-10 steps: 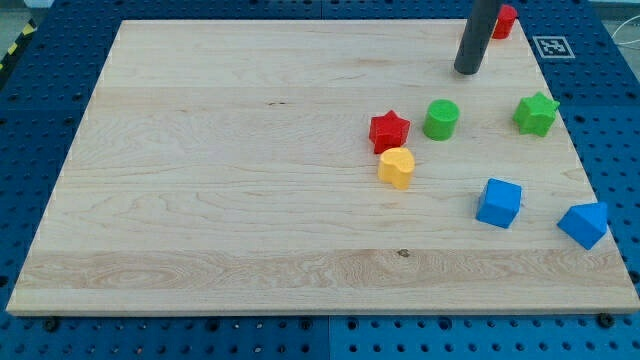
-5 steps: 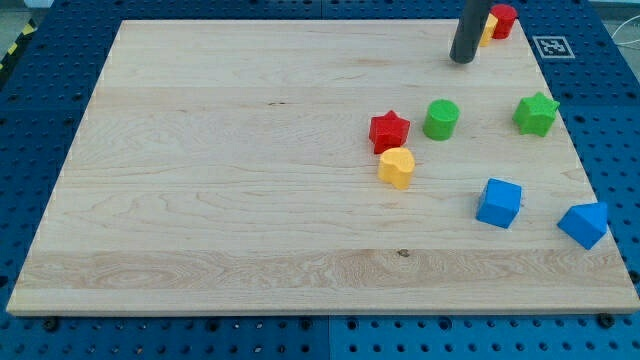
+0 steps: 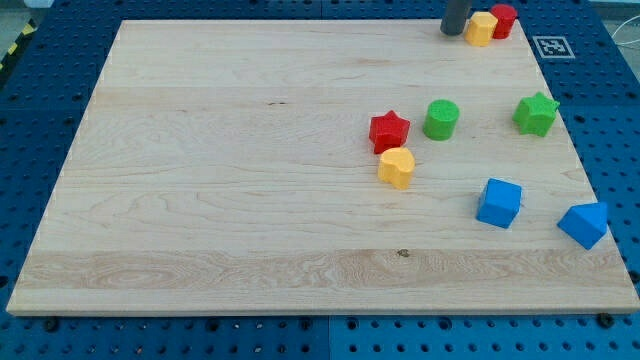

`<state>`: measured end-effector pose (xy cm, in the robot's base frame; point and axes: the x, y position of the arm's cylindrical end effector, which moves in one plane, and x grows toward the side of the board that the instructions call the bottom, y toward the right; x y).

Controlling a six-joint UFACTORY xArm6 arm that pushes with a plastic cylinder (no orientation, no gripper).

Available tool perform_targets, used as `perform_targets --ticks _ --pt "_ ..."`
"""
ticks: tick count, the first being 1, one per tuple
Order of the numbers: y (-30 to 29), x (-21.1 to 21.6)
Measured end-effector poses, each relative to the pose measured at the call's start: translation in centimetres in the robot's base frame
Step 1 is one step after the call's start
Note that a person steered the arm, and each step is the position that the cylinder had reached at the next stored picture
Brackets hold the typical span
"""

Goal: Slide yellow hexagon slightly down

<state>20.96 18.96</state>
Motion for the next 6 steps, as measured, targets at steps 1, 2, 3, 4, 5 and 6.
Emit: perform_targets --ticks 1,2,3,4,5,6 --pt "0.0 -0.7" --pt "0.1 -1.0" --pt "2.2 -1.1" --pt "3.6 -1.2" --pt "3.7 -1.2" --pt "3.7 -1.2"
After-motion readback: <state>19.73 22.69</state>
